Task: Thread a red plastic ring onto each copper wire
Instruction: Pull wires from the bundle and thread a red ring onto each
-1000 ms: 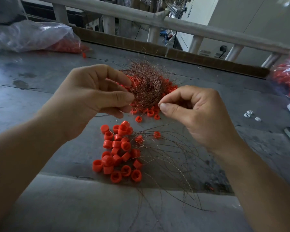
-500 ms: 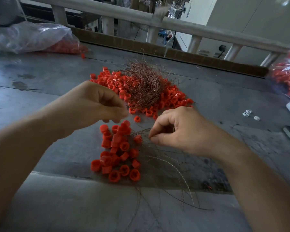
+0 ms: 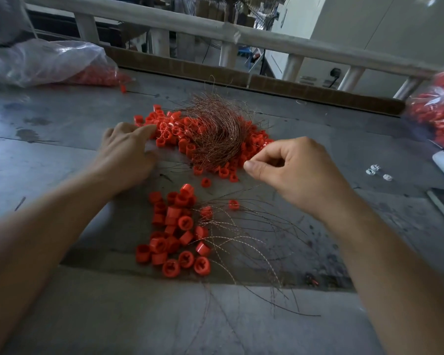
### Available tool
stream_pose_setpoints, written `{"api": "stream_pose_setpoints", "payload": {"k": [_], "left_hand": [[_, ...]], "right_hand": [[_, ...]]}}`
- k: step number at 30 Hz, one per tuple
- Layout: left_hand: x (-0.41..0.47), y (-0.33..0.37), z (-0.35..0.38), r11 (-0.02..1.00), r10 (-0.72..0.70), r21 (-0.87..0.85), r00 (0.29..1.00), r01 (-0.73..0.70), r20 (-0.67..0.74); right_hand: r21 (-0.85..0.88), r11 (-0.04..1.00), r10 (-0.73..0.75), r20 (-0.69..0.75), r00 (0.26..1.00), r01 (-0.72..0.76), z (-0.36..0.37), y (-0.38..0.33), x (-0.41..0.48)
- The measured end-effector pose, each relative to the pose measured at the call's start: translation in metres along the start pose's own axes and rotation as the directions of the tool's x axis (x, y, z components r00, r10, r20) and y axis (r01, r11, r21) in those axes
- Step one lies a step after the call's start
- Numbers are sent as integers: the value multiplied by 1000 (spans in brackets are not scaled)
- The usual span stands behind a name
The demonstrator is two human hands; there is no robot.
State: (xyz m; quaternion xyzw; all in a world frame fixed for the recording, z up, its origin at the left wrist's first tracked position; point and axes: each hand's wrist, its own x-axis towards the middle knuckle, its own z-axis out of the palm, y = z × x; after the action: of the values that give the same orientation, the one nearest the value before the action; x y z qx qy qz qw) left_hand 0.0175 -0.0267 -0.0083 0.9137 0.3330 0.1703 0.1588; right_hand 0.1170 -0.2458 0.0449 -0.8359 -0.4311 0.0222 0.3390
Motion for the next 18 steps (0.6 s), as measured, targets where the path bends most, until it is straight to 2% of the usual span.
{"api": "stream_pose_setpoints", "payload": {"k": [5,9,13,18], "left_hand": [[0,1,7,989,28,144,998,-36,59],[1,1,5,997,70,39,997,-69,-30],[-1,3,4,988,155,9,983,-155,-96],[-2,2,0,984,174,-4,976,-176,-127]], "right_hand": [[43,998,41,-136,990,-35,-2,9,6],[44,998,46,-161,986,-39,-2,13,8],[31,998,54,-172,984,-50,1,15,10],[5,998,67,-162,985,-67,3,16,10]]}}
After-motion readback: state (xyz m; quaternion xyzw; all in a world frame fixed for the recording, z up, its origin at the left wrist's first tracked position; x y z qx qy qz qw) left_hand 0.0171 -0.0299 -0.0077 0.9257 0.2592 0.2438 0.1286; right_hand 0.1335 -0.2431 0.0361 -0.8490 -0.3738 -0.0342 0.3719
